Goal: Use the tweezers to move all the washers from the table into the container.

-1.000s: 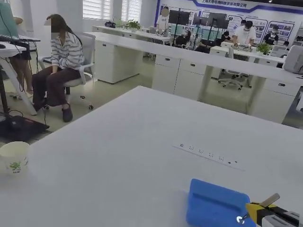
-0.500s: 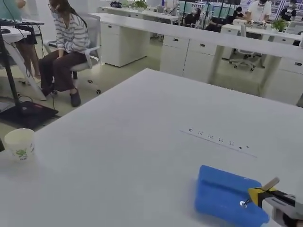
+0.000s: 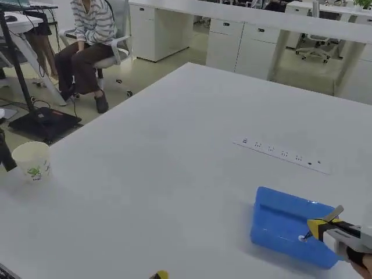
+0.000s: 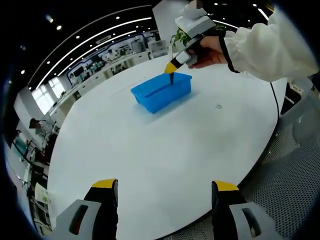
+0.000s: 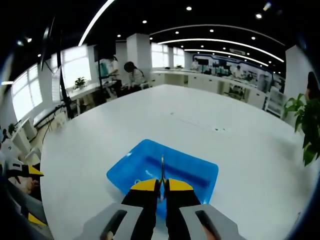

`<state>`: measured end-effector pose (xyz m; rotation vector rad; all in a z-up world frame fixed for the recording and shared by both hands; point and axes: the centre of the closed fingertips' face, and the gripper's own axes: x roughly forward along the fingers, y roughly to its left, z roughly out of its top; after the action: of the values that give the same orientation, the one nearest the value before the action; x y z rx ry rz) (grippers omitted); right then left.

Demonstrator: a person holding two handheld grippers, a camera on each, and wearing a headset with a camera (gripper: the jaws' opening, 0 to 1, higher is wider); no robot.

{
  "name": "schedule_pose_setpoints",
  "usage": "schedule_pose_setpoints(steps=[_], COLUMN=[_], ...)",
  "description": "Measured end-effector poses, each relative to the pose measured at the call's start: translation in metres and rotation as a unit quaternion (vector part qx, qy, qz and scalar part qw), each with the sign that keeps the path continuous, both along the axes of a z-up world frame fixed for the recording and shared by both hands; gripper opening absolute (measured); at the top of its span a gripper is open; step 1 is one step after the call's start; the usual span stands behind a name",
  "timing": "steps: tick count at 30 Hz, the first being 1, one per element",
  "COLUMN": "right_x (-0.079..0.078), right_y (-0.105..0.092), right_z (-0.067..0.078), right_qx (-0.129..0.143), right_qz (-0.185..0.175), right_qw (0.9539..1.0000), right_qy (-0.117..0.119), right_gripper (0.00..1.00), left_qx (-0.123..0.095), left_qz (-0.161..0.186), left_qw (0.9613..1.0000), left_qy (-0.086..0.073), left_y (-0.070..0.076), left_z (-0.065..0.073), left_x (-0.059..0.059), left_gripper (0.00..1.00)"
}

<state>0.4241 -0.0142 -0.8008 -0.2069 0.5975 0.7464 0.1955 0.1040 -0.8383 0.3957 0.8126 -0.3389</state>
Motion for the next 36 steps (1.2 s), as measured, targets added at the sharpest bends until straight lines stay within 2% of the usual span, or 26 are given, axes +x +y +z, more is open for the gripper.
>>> schedule_pose_setpoints(steps=[5,13,30,36], right_x=[0.001,0.0,0.006,0.007], right_y=[0.001,0.002,0.001,0.002], right_z=[-0.009,-0.02,-0.028,-0.028], right_qx=[-0.007,-0.026,-0.028,-0.028], right_qz=[0.001,0.009,0.007,0.009], right_qw=[0.9999,0.9996,0.9996,0.9996], right_qy=[0.009,0.006,0.003,0.0], right_gripper=[0.02,0.02,0.02,0.03], left_qx=[0.0,0.002,0.004,-0.001], left_qz=[0.002,0.003,0.004,0.009], left_qw=[1.0,1.0,1.0,1.0], left_qy=[0.001,0.002,0.004,-0.001], left_y=[0.0,0.001,0.001,0.002], left_z=[0.0,0.0,-0.001,0.001], left_x=[0.0,-0.001,-0.001,0.0], left_gripper=[0.77,0.77,0.77,0.78])
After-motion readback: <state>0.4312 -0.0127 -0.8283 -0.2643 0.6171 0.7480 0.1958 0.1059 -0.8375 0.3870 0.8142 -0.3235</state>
